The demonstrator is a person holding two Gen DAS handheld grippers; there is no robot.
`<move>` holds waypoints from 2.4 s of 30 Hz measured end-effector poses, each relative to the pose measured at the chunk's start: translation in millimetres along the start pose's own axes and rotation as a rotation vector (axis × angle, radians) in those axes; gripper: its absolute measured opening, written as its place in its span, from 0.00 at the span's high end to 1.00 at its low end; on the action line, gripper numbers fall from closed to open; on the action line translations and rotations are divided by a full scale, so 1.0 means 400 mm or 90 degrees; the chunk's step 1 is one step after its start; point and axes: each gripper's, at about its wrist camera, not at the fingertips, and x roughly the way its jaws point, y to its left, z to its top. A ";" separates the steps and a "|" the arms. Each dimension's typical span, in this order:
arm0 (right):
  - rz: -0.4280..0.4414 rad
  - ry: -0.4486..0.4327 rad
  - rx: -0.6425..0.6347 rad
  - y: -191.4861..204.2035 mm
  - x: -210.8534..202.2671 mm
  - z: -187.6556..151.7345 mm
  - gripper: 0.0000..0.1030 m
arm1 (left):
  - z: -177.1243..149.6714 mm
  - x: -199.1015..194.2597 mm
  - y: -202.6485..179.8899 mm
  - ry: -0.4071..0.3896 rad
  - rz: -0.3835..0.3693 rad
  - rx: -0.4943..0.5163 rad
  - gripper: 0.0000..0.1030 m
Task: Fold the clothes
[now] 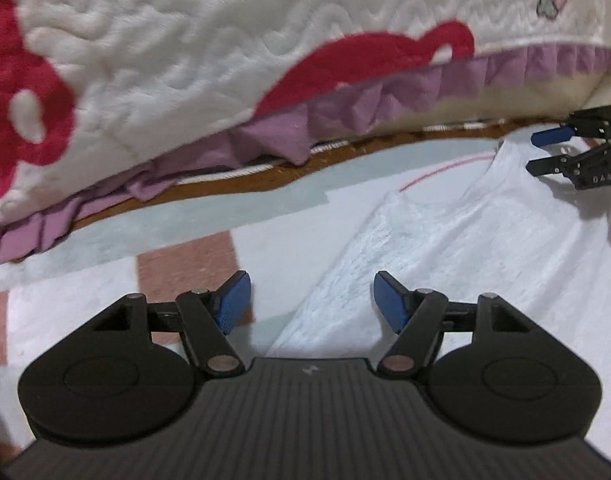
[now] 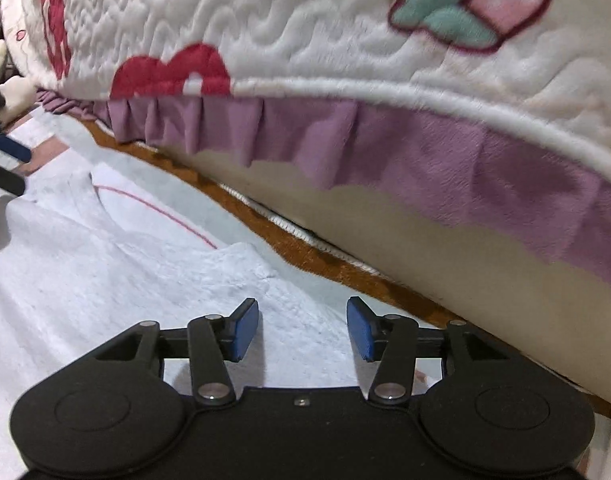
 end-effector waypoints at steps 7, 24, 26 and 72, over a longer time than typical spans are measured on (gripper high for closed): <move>-0.008 -0.051 0.019 -0.018 -0.022 -0.004 0.35 | -0.011 0.013 -0.028 -0.026 0.003 -0.025 0.63; -0.149 -0.103 -0.012 -0.001 -0.001 0.006 0.98 | 0.057 0.060 -0.078 -0.108 0.255 0.032 1.00; -0.202 -0.097 0.018 -0.010 0.000 0.008 0.95 | 0.045 0.020 -0.034 -0.108 0.230 -0.058 0.96; 0.382 -0.089 -0.015 0.768 -0.085 0.102 0.98 | -0.503 -0.455 0.075 -0.052 0.139 -0.318 0.35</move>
